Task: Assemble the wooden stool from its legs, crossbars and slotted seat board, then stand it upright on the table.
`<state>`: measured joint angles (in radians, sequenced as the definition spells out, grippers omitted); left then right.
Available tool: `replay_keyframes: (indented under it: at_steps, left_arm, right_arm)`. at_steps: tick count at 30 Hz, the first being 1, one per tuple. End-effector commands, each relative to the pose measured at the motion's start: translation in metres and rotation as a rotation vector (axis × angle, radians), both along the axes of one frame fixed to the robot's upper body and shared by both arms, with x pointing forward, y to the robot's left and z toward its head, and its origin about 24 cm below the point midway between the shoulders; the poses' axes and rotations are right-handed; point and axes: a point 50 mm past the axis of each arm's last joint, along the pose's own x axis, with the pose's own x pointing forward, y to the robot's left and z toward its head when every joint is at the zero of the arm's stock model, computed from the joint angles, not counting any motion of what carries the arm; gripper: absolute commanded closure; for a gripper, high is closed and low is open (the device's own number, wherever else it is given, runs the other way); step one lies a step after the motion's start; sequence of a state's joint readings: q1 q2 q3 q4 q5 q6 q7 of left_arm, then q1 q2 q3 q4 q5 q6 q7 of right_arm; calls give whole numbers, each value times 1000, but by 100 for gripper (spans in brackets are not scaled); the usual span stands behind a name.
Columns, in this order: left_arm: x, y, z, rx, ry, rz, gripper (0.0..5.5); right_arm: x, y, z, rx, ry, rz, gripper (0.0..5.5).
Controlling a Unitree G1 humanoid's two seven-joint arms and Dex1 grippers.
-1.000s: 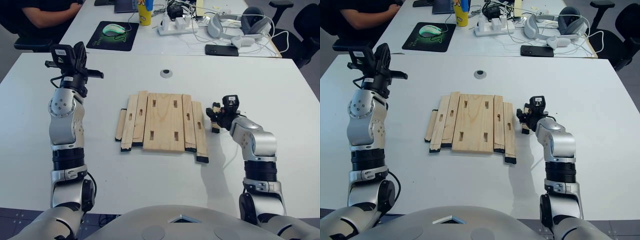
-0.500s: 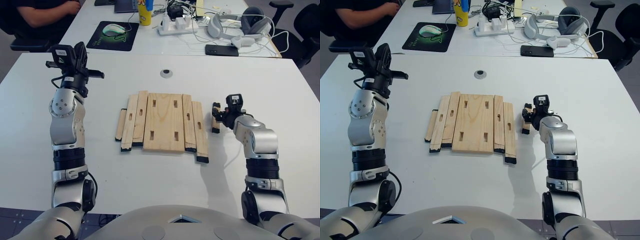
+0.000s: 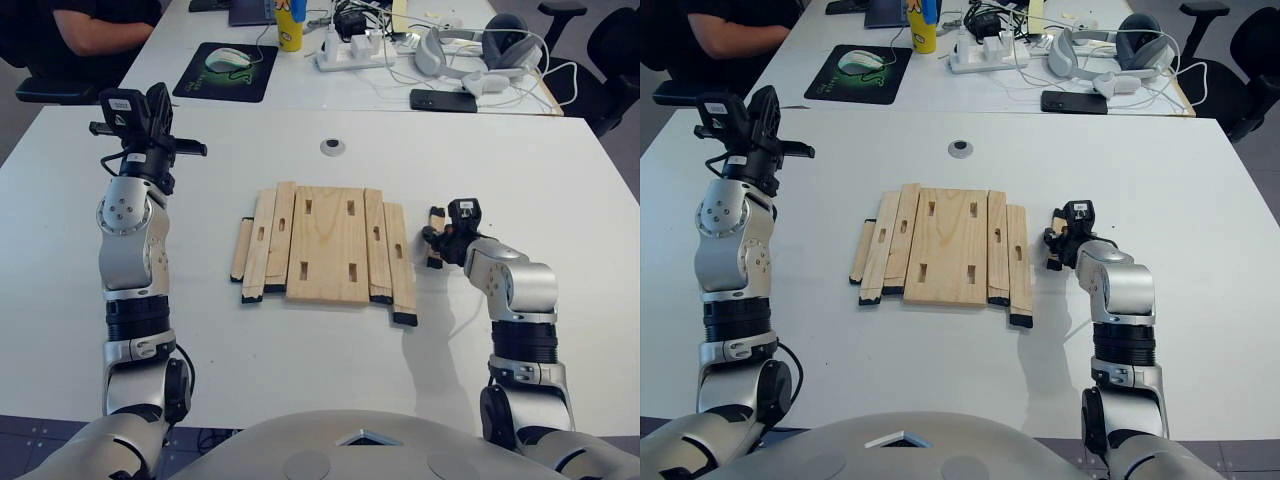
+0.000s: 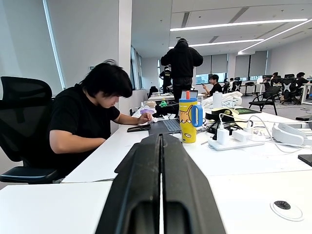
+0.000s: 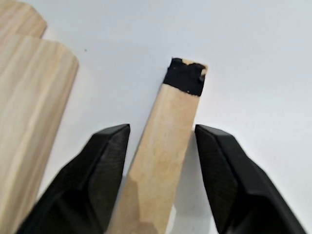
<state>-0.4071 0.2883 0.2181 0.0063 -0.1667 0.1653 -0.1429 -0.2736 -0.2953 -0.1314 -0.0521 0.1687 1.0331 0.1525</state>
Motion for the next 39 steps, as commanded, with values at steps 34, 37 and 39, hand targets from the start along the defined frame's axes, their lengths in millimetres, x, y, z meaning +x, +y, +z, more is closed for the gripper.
replay_keyframes:
  at_steps: [34,37,39]
  left_arm:
    - [9,-59,16,-609,254,-695,217]
    - [6,-68,16,-581,288,-740,199]
    - [4,-74,16,-584,297,-762,199]
  right_arm:
    - [43,98,98,206,-852,637,418]
    - [40,106,95,228,-858,650,418]
    - [40,111,93,235,-860,664,418]
